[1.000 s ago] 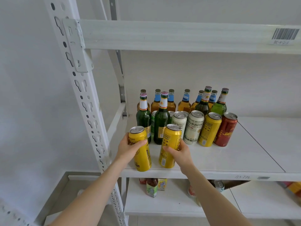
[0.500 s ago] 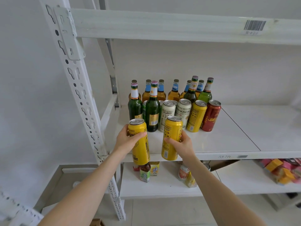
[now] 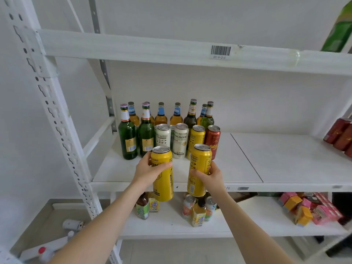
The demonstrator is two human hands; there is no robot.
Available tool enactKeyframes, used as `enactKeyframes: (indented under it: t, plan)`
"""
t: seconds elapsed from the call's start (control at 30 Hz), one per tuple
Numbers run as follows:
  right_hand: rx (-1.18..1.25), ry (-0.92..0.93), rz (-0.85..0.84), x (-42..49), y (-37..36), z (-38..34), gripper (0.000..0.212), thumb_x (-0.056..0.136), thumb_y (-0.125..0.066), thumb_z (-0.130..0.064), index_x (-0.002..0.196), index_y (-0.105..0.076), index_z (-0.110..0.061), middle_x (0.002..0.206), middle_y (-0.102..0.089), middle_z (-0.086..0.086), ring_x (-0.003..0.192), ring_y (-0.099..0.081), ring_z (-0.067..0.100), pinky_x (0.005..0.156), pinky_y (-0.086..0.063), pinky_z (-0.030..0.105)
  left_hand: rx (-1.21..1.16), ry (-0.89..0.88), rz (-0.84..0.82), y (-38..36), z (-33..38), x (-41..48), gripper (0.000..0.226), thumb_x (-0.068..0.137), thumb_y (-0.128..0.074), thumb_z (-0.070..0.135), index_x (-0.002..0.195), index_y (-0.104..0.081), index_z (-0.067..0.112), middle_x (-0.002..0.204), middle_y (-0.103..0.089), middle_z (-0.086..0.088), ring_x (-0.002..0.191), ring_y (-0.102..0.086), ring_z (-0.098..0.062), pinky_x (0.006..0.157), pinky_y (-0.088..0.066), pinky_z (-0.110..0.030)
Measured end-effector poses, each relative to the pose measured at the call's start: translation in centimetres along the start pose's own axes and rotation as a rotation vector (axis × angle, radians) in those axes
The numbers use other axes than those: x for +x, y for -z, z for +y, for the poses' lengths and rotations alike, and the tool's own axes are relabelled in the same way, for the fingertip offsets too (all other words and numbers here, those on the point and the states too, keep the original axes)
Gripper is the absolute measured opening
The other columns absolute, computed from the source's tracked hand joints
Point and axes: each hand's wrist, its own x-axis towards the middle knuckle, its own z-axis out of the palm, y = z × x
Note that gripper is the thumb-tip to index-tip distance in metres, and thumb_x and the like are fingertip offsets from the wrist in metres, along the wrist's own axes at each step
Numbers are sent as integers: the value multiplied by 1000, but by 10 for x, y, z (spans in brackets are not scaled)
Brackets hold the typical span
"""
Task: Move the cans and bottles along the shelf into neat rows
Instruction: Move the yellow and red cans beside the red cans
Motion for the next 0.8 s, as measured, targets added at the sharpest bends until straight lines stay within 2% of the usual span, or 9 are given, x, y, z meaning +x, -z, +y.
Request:
enactKeyframes:
  t: [0.07,0.23,0.3,0.43,0.57,0.7,0.8]
  plan:
    - [-23,7,-12,0,29,2,43,72,-83,-24,108,-60,-29,100,-70,-5,93,-67,16,79,-55,38,-7,8,3,-26,5,-8,57,63,-84,52,112,-59,38,106,-66,15,100,-61,-6,83,-52,-34]
    - [-94,27,-24,3,101,10,46,71,-84,-27,109,-59,-28,98,-69,-6,91,-67,15,77,-56,37,-23,17,16,-93,24,-27,47,66,-85,47,104,-58,39,104,-65,16,98,-60,-4,76,-49,-29]
    - [-103,25,-19,5,127,15,44,71,-84,-27,107,-59,-29,97,-69,-6,90,-67,15,77,-56,37,-35,14,19,-119,31,-31,50,66,-86,45,108,-58,39,104,-64,17,99,-59,-3,75,-49,-28]
    - [-97,3,1,9,170,20,40,74,-82,-29,105,-57,-33,98,-67,-7,91,-65,13,74,-53,34,-26,13,-12,-165,42,-33,58,65,-86,47,115,-57,39,108,-64,15,103,-60,-7,85,-51,-35]
    - [-54,-10,49,16,209,26,40,74,-82,-26,106,-58,-33,98,-68,-6,91,-65,14,76,-53,35,-4,-8,-59,-208,51,-25,53,62,-86,50,106,-57,46,110,-64,16,105,-59,-9,91,-52,-39]
    - [-41,-15,98,27,251,34,40,74,-82,-25,105,-58,-33,98,-68,-6,91,-65,14,75,-52,34,5,-26,-109,-255,59,-11,53,63,-86,50,110,-60,43,113,-65,13,106,-59,-10,89,-51,-38]
    - [-55,-22,130,44,285,41,38,75,-81,-27,102,-56,-36,98,-67,-7,92,-64,14,78,-52,37,21,-36,-144,-294,67,2,49,64,-86,49,105,-61,36,106,-66,13,102,-60,-8,81,-50,-32]
